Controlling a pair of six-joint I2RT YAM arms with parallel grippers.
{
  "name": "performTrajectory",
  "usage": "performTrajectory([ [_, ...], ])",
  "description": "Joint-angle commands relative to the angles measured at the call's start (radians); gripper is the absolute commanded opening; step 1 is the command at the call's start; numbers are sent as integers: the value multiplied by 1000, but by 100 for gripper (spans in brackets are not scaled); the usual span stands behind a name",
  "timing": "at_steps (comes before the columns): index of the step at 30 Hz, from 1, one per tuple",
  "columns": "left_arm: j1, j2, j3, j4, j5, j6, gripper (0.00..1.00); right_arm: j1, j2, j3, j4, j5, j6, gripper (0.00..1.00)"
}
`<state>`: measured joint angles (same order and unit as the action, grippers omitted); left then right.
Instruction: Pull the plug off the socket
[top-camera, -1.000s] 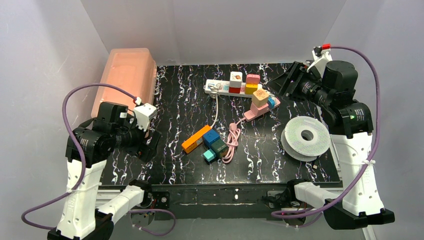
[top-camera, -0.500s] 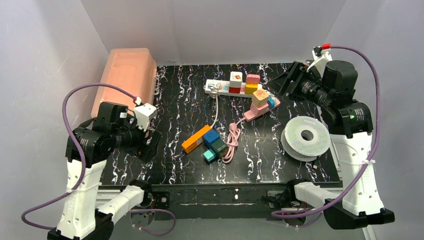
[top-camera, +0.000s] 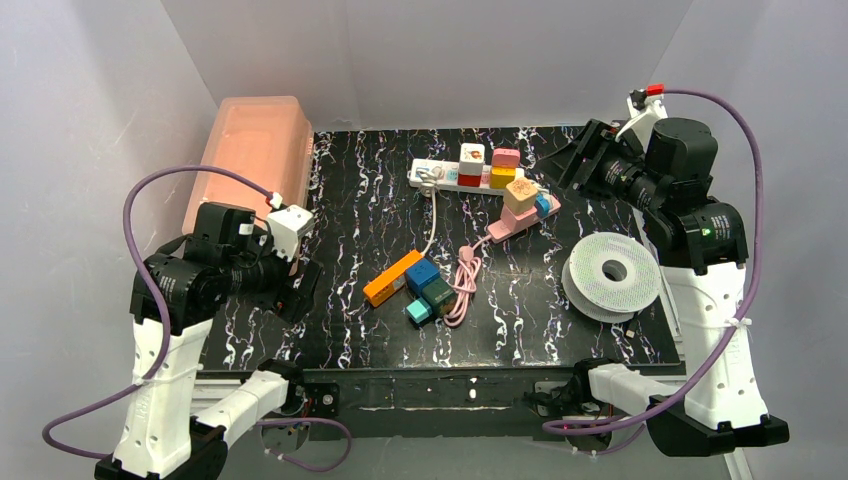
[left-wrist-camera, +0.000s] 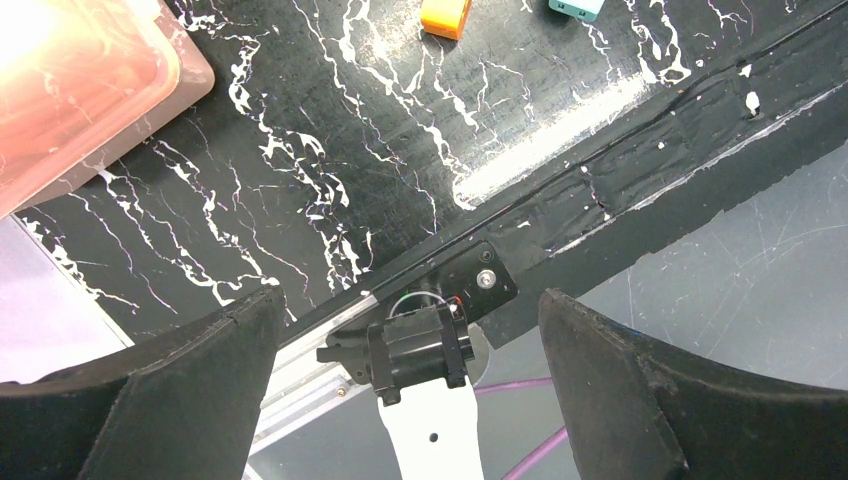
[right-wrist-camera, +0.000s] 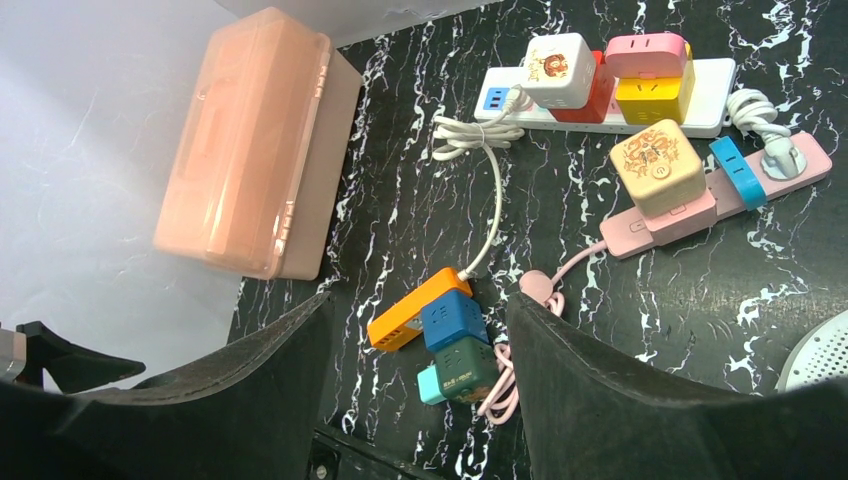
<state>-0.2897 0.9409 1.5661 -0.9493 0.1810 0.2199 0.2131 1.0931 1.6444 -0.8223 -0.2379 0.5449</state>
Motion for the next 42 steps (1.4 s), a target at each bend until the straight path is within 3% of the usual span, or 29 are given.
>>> performTrajectory([
  [1, 7, 4, 8, -250, 24, 3, 100, -3, -6, 27, 9, 3, -8, 72],
  [42, 7, -25, -100, -170, 15, -22, 99, -3, -15, -1, -11, 23, -16, 72],
])
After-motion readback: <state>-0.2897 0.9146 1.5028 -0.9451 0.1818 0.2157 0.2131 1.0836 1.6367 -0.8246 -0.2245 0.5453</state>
